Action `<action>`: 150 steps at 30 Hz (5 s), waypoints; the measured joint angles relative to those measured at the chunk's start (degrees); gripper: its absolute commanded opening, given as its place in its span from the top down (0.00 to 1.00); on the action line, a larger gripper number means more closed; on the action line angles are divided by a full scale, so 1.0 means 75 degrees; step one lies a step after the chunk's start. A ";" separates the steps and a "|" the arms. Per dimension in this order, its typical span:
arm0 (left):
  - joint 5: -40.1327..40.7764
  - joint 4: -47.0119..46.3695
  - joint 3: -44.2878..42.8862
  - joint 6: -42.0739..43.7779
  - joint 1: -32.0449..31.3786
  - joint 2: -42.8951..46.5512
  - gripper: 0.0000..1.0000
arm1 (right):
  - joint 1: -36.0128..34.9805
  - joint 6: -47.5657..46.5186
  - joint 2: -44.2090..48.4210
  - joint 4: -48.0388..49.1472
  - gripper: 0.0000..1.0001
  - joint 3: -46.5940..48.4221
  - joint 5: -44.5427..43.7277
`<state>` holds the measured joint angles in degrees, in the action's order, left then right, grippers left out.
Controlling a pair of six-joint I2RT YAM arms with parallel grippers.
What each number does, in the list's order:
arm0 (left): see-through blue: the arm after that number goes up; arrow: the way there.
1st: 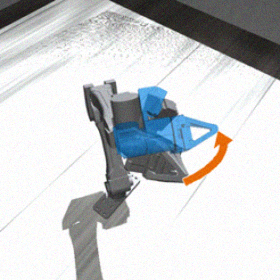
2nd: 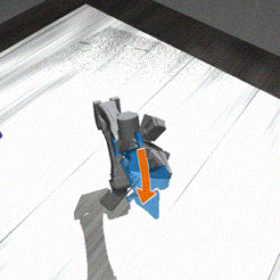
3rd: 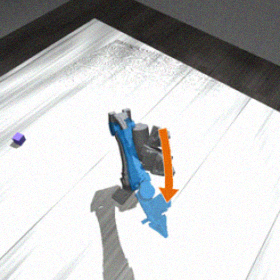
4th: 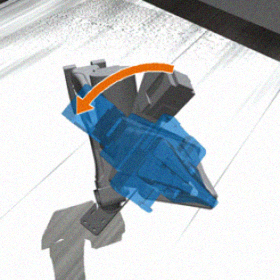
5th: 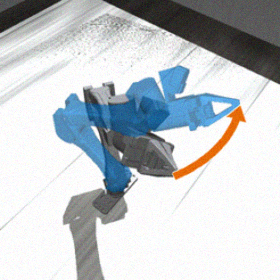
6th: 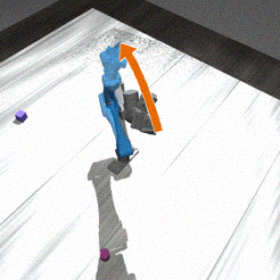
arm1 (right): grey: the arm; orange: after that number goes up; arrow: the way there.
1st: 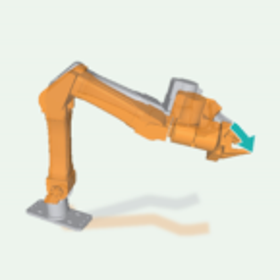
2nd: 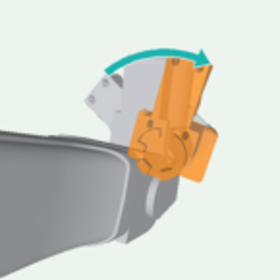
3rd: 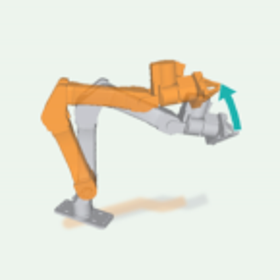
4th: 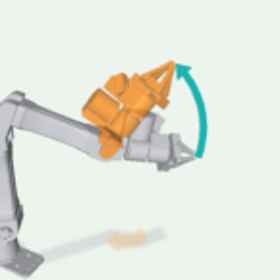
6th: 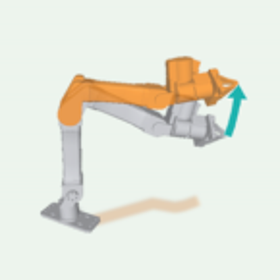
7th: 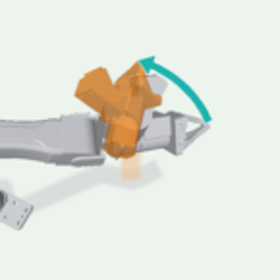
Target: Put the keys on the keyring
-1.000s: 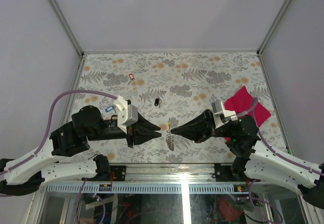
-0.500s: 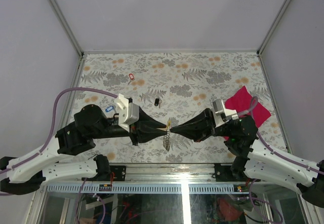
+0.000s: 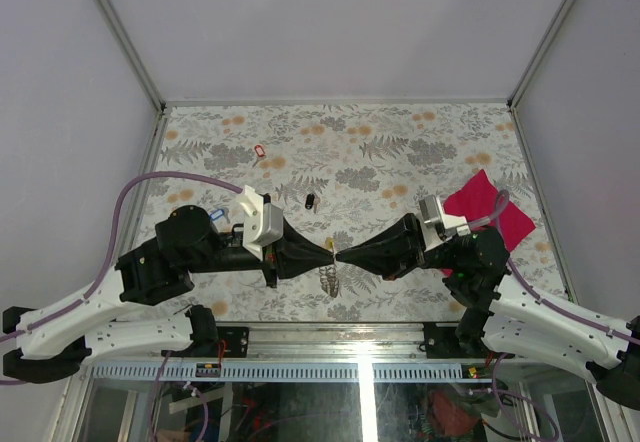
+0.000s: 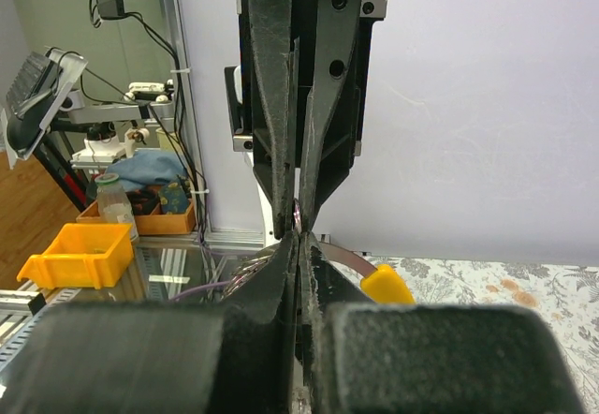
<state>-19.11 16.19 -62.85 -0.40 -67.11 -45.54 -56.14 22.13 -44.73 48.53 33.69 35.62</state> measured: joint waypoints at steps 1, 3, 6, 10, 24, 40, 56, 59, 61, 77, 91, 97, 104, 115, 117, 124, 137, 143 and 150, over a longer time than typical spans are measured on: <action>0.0000 0.0000 0.0000 0.0000 0.0000 -0.0006 1.00 | 0.0000 -0.0009 0.0000 -0.0003 1.00 0.0000 0.0000; 0.0000 0.0000 0.0000 0.0000 0.0000 -0.0006 1.00 | 0.0000 -0.0023 0.0000 -0.0009 1.00 0.0000 0.0000; -0.0012 0.0000 0.0000 0.0000 0.0000 -0.0015 1.00 | 0.0000 -0.0090 0.0020 -0.0073 0.97 0.0012 0.0006; -0.0073 0.0003 0.0000 -0.0003 0.0000 -0.0044 1.00 | -0.0003 -0.0265 0.0122 -0.0399 0.84 0.0079 0.0006; -0.0402 0.0055 -0.0003 0.0000 0.0003 -0.0332 1.00 | -0.0003 -0.0740 0.0379 -0.1142 0.79 0.0271 0.0079; -0.0463 0.0058 -0.0003 0.0000 0.0000 -0.0274 1.00 | -0.0003 -0.1279 0.0833 -0.2133 0.77 0.0280 0.0122; -0.0542 0.0058 -0.0003 0.0000 0.0003 -0.0423 1.00 | -0.0003 -0.1346 0.0717 -0.2244 0.81 0.0286 0.0207; -0.0542 0.0058 -0.0003 0.0000 0.0003 -0.0428 1.00 | -0.0003 -0.1346 0.0714 -0.2241 0.85 0.0289 0.0207; -0.0542 0.0058 -0.0003 0.0000 0.0003 -0.0428 1.00 | 0.0000 -0.1341 0.0714 -0.2241 0.90 0.0289 0.0210; -0.0452 -0.0015 0.0058 -0.0163 0.0000 -0.0140 0.74 | -0.0003 -0.2809 0.1201 -0.2707 1.00 0.0373 0.0338; 0.1064 0.0134 0.0968 -0.1262 0.0000 0.0944 0.73 | 0.0000 -0.6694 0.2025 -0.4654 1.00 0.0673 0.0405; 0.1775 0.0303 0.1142 -0.1725 0.0000 0.0822 0.73 | -0.0003 -0.7638 0.2090 -0.5531 1.00 0.0729 0.0242; 0.3089 0.0851 0.1186 -0.2177 0.0096 0.0399 0.72 | -0.0003 -0.6910 0.1451 -0.7414 1.00 0.1839 -0.0819; 0.2882 0.1218 0.1489 -0.2646 0.2620 -0.0551 0.65 | 0.0000 -0.5642 0.1399 -0.8594 1.00 0.1361 -0.1932; 0.2809 0.1247 0.1574 -0.2736 0.3110 -0.0749 0.63 | 0.0000 -0.5327 0.1405 -0.8620 1.00 0.1183 -0.2162; 0.2296 0.1064 0.2139 -0.2853 0.4514 -0.1527 0.62 | 0.0000 -0.4721 0.1399 -0.9063 1.00 0.0953 -0.2766; 0.2334 0.0659 0.2894 -0.2879 0.6344 -0.2547 0.59 | 0.0000 -0.3602 0.0618 -1.0448 0.97 0.1577 -0.3873; 0.2232 0.0277 0.3048 -0.2847 0.6846 -0.3273 0.59 | 0.0000 -0.3197 -0.0015 -1.0783 0.98 0.1976 -0.3864; 0.1801 -0.0172 0.3066 -0.2669 0.7067 -0.4028 0.59 | 0.0000 -0.2973 -0.0431 -1.1054 1.00 0.2133 -0.3838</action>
<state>-5.61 14.90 -39.86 -20.43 -14.11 -75.75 -56.14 -0.16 -47.97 -34.37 49.69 6.83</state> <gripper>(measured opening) 0.415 0.032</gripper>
